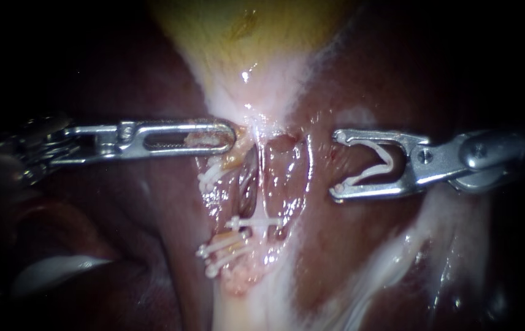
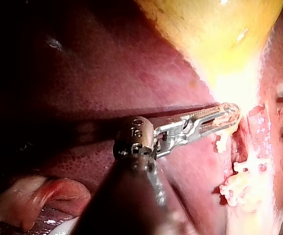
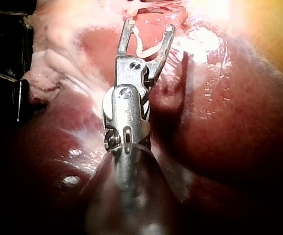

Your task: Clipping second clip right tube

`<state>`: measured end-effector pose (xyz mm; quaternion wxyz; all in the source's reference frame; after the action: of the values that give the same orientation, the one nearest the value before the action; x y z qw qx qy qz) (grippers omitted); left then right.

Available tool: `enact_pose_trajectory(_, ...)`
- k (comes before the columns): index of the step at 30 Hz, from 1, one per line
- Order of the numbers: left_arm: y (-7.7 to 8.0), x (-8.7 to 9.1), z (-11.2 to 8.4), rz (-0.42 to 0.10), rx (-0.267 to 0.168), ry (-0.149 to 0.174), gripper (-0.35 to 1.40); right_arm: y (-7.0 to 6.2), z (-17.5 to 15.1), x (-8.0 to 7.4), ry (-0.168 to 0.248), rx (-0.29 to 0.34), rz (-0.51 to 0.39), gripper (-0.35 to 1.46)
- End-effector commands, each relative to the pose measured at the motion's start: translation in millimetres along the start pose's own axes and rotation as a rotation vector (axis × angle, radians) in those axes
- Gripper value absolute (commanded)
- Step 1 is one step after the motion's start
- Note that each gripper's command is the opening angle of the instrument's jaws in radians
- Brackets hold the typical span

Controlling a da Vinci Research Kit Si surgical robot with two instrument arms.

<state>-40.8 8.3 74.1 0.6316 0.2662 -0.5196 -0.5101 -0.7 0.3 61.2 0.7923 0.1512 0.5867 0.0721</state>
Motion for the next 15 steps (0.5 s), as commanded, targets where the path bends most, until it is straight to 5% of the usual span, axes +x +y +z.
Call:
enact_pose_trajectory(1, 0.0, 0.0, -0.1, 0.0, 0.0, 0.0, -0.35, 0.0, 0.0, 0.0, 0.0, 0.0, 0.0, 0.5)
enact_pose_trajectory(11, -1.3, -2.5, -3.4, -0.016, 0.004, 0.01, -0.35, 0.0, 0.1, 0.0, 0.0, 0.0, 0.0, 0.5)
enact_pose_trajectory(15, -2.1, -4.3, -5.9, -0.034, 0.002, -0.021, -0.35, -0.1, 0.1, 0.1, 0.0, 0.0, 0.0, 0.5)
